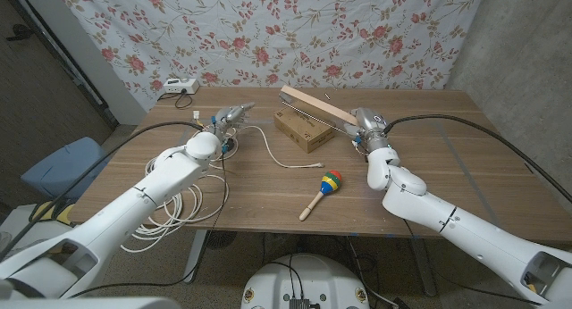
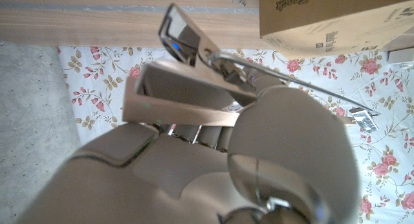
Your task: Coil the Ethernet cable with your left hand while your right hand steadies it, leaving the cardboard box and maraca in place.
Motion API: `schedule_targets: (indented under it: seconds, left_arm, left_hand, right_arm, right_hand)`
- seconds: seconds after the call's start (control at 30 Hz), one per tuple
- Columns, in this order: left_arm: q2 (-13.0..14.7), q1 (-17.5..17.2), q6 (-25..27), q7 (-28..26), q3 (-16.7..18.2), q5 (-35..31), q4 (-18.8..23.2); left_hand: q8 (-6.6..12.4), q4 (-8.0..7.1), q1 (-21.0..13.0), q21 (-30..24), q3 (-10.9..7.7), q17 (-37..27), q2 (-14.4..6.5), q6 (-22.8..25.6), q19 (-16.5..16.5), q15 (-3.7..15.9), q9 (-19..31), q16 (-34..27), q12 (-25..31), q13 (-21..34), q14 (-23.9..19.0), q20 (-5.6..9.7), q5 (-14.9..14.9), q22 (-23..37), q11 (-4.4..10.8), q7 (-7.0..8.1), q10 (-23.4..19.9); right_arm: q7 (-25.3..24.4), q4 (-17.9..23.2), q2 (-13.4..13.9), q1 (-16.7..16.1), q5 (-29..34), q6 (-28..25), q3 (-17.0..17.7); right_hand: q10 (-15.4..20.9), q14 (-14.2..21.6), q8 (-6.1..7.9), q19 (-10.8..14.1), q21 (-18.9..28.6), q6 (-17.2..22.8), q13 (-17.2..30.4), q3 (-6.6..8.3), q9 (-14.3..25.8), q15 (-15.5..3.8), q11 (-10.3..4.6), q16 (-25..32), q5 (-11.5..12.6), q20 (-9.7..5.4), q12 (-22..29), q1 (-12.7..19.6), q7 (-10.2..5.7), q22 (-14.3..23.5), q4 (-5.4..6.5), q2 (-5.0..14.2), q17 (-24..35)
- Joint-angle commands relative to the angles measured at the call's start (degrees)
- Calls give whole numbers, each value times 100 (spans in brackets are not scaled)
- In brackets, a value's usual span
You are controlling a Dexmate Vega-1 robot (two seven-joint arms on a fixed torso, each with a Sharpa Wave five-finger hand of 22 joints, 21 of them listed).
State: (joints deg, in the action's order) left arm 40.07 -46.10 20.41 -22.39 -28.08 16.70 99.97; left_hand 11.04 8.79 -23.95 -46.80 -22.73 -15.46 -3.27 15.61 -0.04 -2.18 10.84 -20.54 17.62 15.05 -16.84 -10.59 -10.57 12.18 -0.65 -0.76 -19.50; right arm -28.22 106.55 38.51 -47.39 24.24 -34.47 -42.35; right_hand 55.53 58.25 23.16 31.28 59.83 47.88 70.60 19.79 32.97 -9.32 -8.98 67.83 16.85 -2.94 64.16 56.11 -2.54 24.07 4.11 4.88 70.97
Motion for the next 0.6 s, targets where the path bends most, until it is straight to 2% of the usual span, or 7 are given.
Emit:
schedule_targets:
  seconds: [0.03, 0.07, 0.2, 0.3, 0.37, 0.43, 0.6]
  left_arm:
    - [379, -39, 626, -529, -335, -1268, 778]
    - [448, 9, 598, -455, -398, -1408, 794]
    - [648, 323, 697, -60, -678, -1980, 847]
    - [768, 665, 894, 384, -946, -2454, 881]
    - [857, 943, 1040, 785, -1185, -2833, 898]
    - [911, 1223, 1180, 1220, -1428, -3208, 893]
    - [969, 1821, 1205, 2324, -1905, -3969, 790]
  left_hand:
    - [-63, -6, -58, 212, 81, 174, 227, -482, -477, -13, 5, 353, -195, 10, 509, -63, -17, -52, 161, 185, 459]
    - [-56, -18, -54, 278, 105, 212, 265, -552, -598, -22, 2, 417, -250, -3, 582, -98, -32, -66, 219, 242, 582]
    - [-31, -9, -119, 321, 107, 277, 288, -603, -611, 35, -2, 566, -332, -29, 809, -65, -66, -83, 431, 296, 762]
    - [61, 51, -378, 294, 2, 342, 180, -407, -443, 201, -2, 582, -319, -64, 700, 31, -118, -95, 537, 419, 698]
    - [122, 98, -561, 270, -42, 381, 184, -215, -317, 313, -1, 567, -270, -90, 553, 108, -131, -101, 636, 518, 543]
    - [121, 130, -694, 277, -72, 397, 188, -193, -301, 347, -2, 582, -276, -105, 539, 119, -143, -104, 683, 593, 535]
    - [103, 163, -934, 340, -69, 419, 316, -192, -384, 301, -3, 681, -328, -133, 690, 59, -167, -112, 725, 641, 625]
  right_arm:
    - [-565, -108, -76, -406, -72, 637, 464]
    - [-572, -96, -73, -432, -85, 665, 489]
    - [-657, -83, -59, -531, -86, 806, 569]
    - [-732, -54, -36, -618, -75, 906, 631]
    - [-807, -33, -35, -694, -92, 981, 695]
    - [-856, 5, -43, -761, -87, 973, 744]
    - [-963, 70, -34, -928, -88, 1015, 855]
  right_hand:
    - [20, 7, 95, -16, 81, 16, 28, 486, 75, -299, -35, 89, 19, -242, 77, -569, 32, 18, 427, 615, 15]
    - [16, 6, 110, -18, 97, 13, 30, 488, 95, -299, -30, 103, 20, -245, 94, -571, 30, 19, 427, 614, 15]
    - [16, 11, 156, -26, 142, 11, 35, 493, 153, -299, -29, 148, 21, -251, 145, -576, 25, 21, 427, 614, 14]
    - [0, 13, 181, -31, 164, 15, 36, 497, 182, -299, -32, 170, 22, -253, 166, -575, 39, 22, 424, 611, 15]
    - [-6, 12, 198, -35, 182, 9, 37, 500, 206, -299, -33, 188, 23, -256, 186, -576, 40, 22, 422, 609, 15]
    - [-7, 11, 206, -40, 191, 2, 37, 501, 219, -298, -39, 198, 23, -261, 197, -576, 36, 22, 421, 607, 15]
    - [-19, 5, 254, -50, 238, 0, 37, 508, 278, -297, -33, 243, 24, -262, 249, -577, 45, 21, 417, 603, 15]
